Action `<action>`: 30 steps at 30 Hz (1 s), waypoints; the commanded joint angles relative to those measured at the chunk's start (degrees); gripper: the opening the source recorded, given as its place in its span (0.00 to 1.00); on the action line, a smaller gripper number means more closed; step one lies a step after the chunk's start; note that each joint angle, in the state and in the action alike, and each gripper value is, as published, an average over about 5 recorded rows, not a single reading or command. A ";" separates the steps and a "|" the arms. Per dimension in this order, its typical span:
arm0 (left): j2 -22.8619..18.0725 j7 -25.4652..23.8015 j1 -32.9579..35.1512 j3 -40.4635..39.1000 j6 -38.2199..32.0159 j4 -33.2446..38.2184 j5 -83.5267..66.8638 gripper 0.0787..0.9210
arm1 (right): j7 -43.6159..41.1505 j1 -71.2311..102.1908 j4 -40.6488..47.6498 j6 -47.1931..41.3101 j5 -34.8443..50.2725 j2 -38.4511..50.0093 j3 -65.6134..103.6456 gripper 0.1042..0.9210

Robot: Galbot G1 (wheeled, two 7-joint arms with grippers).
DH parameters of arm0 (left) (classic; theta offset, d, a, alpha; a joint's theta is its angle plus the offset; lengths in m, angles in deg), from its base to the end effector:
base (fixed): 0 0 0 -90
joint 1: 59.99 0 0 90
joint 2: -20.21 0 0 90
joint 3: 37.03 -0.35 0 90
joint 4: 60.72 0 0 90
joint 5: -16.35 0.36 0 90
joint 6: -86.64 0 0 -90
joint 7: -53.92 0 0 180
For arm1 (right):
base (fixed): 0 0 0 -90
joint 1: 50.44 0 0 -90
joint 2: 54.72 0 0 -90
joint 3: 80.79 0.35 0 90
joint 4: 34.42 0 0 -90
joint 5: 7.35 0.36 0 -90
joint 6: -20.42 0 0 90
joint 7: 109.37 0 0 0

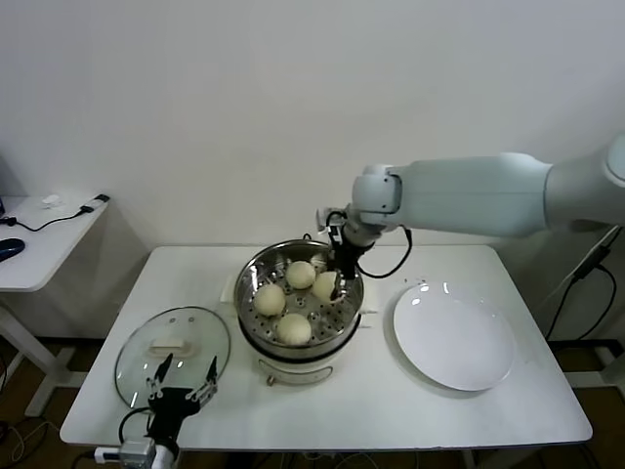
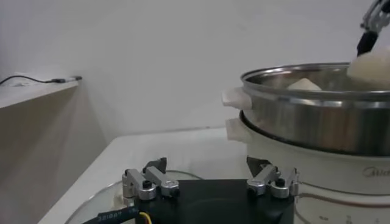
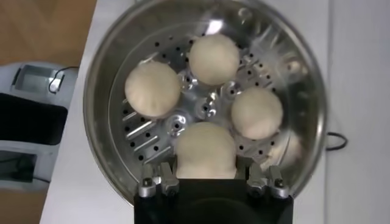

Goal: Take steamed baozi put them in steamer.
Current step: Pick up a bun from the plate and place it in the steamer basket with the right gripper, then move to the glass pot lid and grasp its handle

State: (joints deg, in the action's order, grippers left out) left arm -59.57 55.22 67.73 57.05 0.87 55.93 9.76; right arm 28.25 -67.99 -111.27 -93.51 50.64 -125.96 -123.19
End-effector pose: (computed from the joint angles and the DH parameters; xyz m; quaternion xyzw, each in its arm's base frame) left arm 0.1428 0.0560 -0.3399 0.0006 -0.9908 -0.0390 0.1299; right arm 0.5406 0.1062 -0.0770 0.5484 -0.5467 0.5053 0.3808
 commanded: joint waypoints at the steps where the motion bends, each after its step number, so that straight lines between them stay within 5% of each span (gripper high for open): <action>1: 0.14 -0.03 -0.13 0.03 0.05 -0.23 -0.24 0.88 | 2.18 3.85 1.10 -1.63 -1.64 -2.41 -0.58 0.65; 7: 0.21 -0.02 -0.14 0.01 0.06 -0.24 -0.45 0.88 | 2.00 5.10 1.90 -1.39 -2.17 -2.07 0.16 0.66; 15: 0.23 0.03 0.13 0.25 0.11 0.32 -0.80 0.88 | -1.05 3.91 2.48 1.78 -3.14 -1.46 1.71 0.85; 22: 0.23 0.19 0.26 0.42 0.64 1.20 -1.73 0.88 | -4.98 -0.73 2.51 6.59 0.23 3.48 6.66 0.88; 26: 0.37 0.06 0.40 0.33 0.24 1.67 -2.94 0.88 | 2.91 2.17 2.08 6.87 3.43 9.79 17.82 0.88; 30: 0.71 0.39 -0.22 0.23 -0.38 1.98 -5.39 0.88 | 20.80 10.44 2.07 7.70 -2.04 15.86 32.30 0.88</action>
State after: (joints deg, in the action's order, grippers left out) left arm -59.09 55.32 67.98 57.33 1.03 57.59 7.15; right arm 30.95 -64.61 -109.12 -88.57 50.27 -120.10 -111.45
